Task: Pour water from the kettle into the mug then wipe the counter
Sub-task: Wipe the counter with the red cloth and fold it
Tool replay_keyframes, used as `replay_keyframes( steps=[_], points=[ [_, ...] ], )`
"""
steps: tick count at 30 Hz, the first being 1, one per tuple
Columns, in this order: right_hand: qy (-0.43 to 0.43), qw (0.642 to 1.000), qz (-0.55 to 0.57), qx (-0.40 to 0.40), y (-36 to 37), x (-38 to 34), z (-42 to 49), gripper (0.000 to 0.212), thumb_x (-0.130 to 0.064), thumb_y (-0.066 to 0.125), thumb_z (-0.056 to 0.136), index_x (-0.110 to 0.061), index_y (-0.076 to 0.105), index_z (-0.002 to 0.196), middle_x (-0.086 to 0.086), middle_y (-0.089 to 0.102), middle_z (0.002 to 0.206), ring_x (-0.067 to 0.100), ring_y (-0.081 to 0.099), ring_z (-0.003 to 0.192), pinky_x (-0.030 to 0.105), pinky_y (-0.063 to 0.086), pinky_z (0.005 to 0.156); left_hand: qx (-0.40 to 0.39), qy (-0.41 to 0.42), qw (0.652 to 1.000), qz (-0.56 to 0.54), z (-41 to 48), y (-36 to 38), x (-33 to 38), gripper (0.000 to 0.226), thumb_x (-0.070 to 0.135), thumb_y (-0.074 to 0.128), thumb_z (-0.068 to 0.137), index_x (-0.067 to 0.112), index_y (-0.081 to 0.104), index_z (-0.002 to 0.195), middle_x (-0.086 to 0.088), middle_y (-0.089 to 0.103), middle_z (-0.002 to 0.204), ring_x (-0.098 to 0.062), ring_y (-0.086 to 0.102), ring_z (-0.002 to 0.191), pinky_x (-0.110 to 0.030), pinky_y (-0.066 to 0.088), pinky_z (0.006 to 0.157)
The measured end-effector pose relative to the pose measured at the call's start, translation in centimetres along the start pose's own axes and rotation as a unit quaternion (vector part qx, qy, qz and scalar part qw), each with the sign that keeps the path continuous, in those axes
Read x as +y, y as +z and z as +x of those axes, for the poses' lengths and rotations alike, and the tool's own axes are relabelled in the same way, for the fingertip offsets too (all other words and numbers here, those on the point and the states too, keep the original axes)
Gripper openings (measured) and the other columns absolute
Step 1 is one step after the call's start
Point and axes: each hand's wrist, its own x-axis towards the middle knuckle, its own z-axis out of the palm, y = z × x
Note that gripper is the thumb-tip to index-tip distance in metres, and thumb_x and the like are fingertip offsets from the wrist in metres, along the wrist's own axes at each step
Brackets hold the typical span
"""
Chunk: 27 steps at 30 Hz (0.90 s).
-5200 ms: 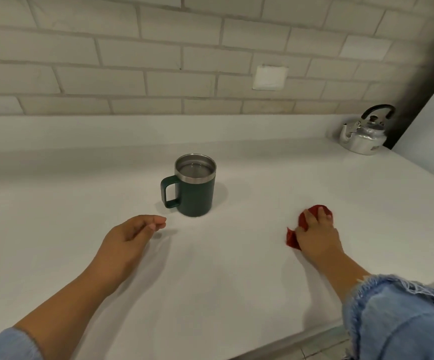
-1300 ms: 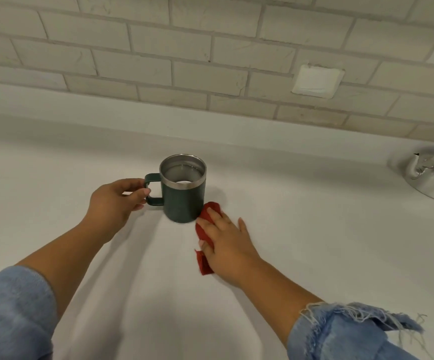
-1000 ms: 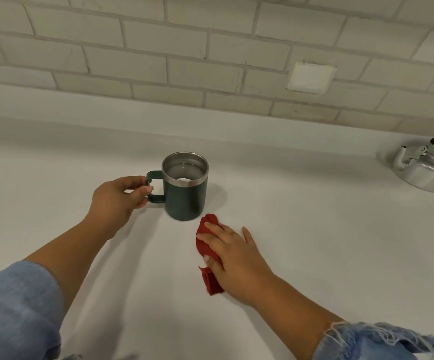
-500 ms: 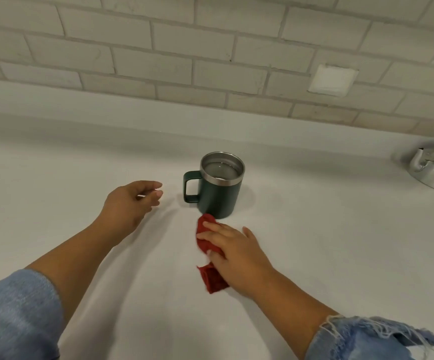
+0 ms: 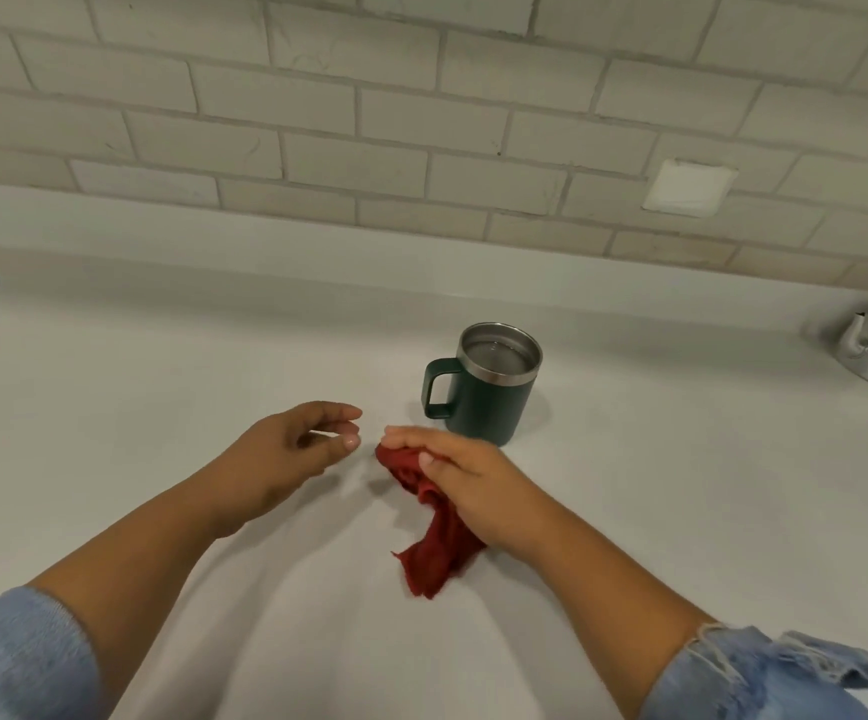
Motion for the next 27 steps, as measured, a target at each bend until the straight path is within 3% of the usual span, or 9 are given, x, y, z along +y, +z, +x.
replay_keyframes(
  steps=[3,6,9,13,16,18,21,24,27],
  points=[
    [-0.057,0.997,0.041,0.017,-1.4,-2.2,-0.5,0.035,-0.012,0.041,0.098,-0.028,0.066,0.117,-0.01,0.064,0.123,0.005,0.056,0.118,0.024,0.042,0.102,-0.072,0.009,0.996,-0.044,-0.5,0.6,0.7,0.069,0.051,0.074,0.068,0.046,0.042,0.129,0.019,0.054,0.129,-0.001,0.052,0.119,-0.035,0.044,0.103],
    [-0.079,0.987,0.138,0.02,-2.0,-3.4,-0.9,0.032,-0.011,0.044,0.096,-0.026,0.069,0.109,-0.004,0.069,0.112,0.013,0.064,0.106,0.024,0.052,0.087,-0.138,0.025,0.986,-0.091,-0.5,1.5,1.3,0.09,0.034,0.081,0.067,0.045,0.028,0.139,0.011,0.05,0.138,-0.007,0.045,0.129,-0.04,0.037,0.109],
    [-0.08,0.981,0.172,0.043,-2.1,-3.8,-1.1,0.03,-0.01,0.049,0.093,-0.027,0.07,0.105,-0.006,0.07,0.103,0.009,0.067,0.09,0.018,0.05,0.067,-0.171,0.051,0.975,-0.131,-0.4,1.9,1.9,0.067,0.021,0.077,0.073,0.029,0.046,0.132,-0.004,0.062,0.126,-0.019,0.057,0.118,-0.039,0.045,0.1],
    [-0.057,0.987,0.125,0.079,-3.2,-3.8,-1.3,0.033,-0.009,0.053,0.093,-0.033,0.065,0.112,-0.017,0.069,0.088,0.003,0.062,0.07,0.017,0.047,0.058,-0.121,0.056,0.979,-0.153,-0.1,0.9,2.4,0.034,0.024,0.075,0.074,0.015,0.067,0.107,-0.01,0.071,0.107,-0.023,0.066,0.098,-0.028,0.049,0.081],
    [-0.017,0.998,0.063,0.021,-4.2,-3.7,-1.2,0.045,-0.008,0.057,0.091,-0.039,0.057,0.124,-0.012,0.065,0.118,0.01,0.066,0.098,0.03,0.056,0.08,-0.101,0.08,0.976,-0.176,-0.1,0.2,2.8,0.032,0.019,0.075,0.072,0.012,0.067,0.102,-0.011,0.07,0.099,-0.023,0.066,0.09,-0.028,0.052,0.078],
    [0.008,1.0,0.009,-0.015,-4.5,-3.9,-1.1,0.049,-0.005,0.059,0.09,-0.033,0.054,0.129,-0.01,0.061,0.126,0.009,0.062,0.109,0.03,0.052,0.092,-0.087,0.103,0.975,-0.177,-0.1,0.1,3.2,0.029,0.018,0.074,0.071,0.013,0.065,0.098,-0.007,0.07,0.093,-0.022,0.067,0.087,-0.025,0.053,0.072],
    [0.002,0.998,-0.063,0.009,-4.5,-4.4,-0.8,0.041,-0.001,0.06,0.087,-0.026,0.064,0.119,-0.007,0.069,0.112,0.004,0.064,0.099,0.02,0.051,0.086,-0.052,0.131,0.977,-0.157,-0.2,-0.4,3.7,0.025,0.019,0.075,0.07,0.016,0.065,0.093,-0.004,0.071,0.09,-0.021,0.068,0.084,-0.021,0.053,0.069],
    [-0.033,0.999,-0.002,0.043,-4.2,-4.7,-0.8,0.026,-0.003,0.06,0.085,-0.024,0.07,0.096,-0.005,0.072,0.091,0.007,0.067,0.079,0.016,0.05,0.068,-0.034,0.145,0.978,-0.146,-0.7,-1.4,4.0,0.025,0.018,0.075,0.068,0.016,0.063,0.09,-0.005,0.068,0.085,-0.02,0.065,0.079,-0.024,0.053,0.067],
    [-0.057,0.996,0.048,0.057,-3.9,-4.9,-0.6,0.018,-0.008,0.056,0.076,-0.022,0.066,0.082,-0.008,0.062,0.07,0.008,0.056,0.061,0.017,0.043,0.054,-0.081,0.14,0.977,-0.14,-1.4,-2.5,4.1,0.025,0.016,0.076,0.068,0.019,0.061,0.088,-0.001,0.064,0.079,-0.019,0.061,0.073,-0.031,0.047,0.063]
  ],
)
